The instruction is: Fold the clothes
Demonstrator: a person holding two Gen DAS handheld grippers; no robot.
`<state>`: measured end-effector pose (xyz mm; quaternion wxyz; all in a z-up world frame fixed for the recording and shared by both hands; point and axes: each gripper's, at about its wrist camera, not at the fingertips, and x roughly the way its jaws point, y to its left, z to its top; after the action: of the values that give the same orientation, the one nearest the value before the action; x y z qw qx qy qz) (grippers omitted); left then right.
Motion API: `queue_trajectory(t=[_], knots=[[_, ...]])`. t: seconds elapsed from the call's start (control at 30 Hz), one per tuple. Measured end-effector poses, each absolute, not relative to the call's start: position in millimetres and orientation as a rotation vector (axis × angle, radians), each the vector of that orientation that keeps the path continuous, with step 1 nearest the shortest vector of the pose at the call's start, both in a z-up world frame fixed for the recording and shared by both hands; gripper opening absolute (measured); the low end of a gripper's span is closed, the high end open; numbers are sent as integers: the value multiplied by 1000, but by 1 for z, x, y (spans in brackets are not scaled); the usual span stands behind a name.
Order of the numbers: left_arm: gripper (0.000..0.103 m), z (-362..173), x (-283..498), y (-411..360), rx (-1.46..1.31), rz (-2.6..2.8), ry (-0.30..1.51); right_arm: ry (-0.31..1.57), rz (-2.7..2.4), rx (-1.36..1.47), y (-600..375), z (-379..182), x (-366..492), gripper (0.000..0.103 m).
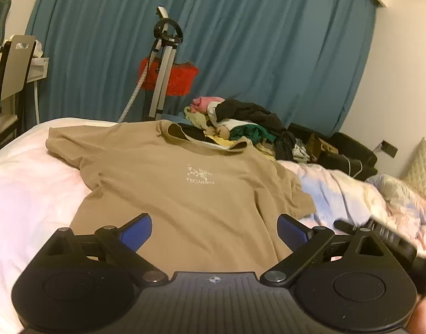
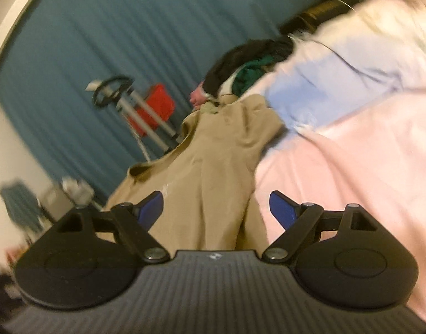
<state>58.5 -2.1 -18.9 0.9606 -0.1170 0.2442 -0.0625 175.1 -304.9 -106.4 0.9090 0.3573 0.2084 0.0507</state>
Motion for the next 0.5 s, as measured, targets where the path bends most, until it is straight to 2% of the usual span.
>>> queue_trajectory(t=[0.33,0.5], knots=[[99,-57,81,-6,-270,-157,500,474,102,1076,-349,-163,272,86],[99,-82,107,-12,-297,-212,541,415,108,1010,-345,-174,336,86]])
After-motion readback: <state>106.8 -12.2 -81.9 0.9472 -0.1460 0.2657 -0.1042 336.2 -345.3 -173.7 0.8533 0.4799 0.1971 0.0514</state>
